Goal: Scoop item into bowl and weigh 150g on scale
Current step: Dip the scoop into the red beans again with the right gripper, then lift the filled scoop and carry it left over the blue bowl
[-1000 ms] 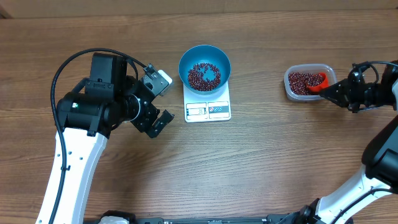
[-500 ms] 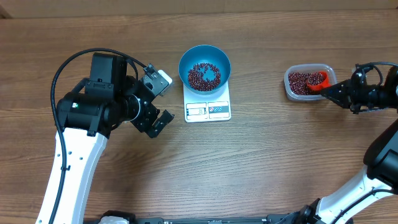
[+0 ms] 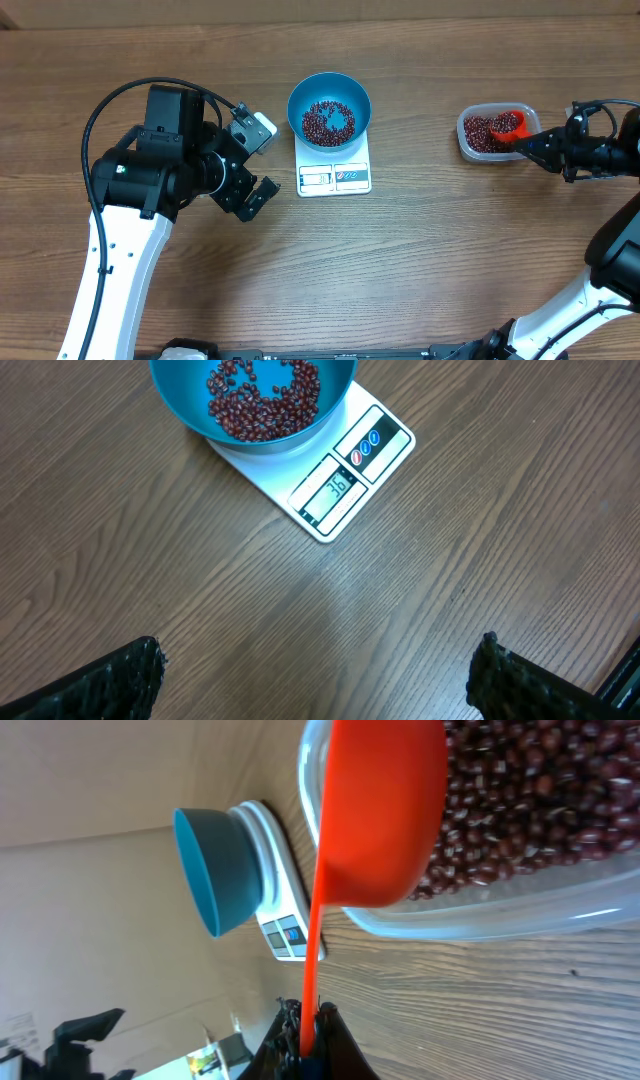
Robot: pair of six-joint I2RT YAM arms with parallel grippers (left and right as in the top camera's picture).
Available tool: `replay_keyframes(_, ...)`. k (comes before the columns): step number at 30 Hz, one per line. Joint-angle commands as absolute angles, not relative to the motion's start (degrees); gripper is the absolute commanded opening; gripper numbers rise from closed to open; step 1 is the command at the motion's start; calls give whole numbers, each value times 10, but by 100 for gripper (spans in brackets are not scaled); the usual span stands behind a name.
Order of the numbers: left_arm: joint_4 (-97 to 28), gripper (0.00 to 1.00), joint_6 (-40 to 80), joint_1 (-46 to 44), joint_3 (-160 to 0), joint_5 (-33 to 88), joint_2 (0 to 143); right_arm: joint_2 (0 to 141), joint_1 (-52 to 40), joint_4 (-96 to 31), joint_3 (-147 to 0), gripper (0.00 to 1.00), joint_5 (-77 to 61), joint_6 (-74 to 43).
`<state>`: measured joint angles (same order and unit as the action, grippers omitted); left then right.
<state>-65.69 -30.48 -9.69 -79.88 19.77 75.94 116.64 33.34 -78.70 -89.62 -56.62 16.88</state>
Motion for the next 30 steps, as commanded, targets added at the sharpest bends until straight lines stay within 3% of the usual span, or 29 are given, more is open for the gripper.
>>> replay_keyframes(1,-658,99,-318,-94,-808,208,764,1172,336,-787,-900,4,-606,186)
replay_keyframes(17,-658,100,-318,-94,-808,208,764,1172,321,-814,-900,4,-687,230)
replay_keyframes(30,-658,100,-318,-94,-808,208,764,1172,234,-813,-900,4,-775,230)
